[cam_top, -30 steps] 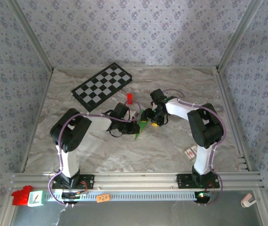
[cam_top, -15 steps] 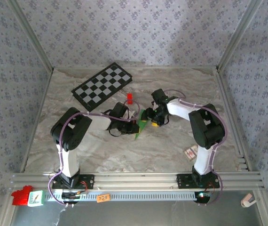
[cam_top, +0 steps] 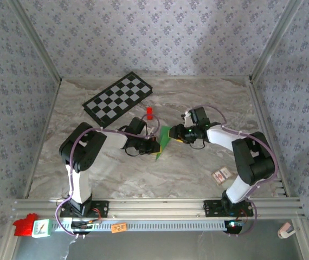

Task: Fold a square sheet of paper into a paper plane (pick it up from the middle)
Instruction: Fold the wing for the fifth time at the center of the table.

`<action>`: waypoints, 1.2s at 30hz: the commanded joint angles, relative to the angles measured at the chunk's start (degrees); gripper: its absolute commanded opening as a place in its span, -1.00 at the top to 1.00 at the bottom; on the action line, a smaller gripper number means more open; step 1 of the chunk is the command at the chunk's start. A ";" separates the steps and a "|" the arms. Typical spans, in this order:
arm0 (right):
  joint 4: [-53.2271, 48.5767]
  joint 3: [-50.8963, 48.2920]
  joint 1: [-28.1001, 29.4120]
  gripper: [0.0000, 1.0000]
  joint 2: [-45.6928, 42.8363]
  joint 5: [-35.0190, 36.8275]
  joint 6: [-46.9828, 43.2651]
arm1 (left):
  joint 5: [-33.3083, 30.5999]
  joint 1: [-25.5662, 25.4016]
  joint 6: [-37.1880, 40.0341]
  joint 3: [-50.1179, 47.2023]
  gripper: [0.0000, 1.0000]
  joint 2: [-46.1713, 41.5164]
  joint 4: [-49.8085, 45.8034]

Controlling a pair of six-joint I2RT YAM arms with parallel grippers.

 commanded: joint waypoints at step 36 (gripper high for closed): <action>7.07 2.45 4.05 0.54 13.98 -6.21 -1.82 | -1.40 0.28 -1.51 -1.27 0.89 2.83 -1.22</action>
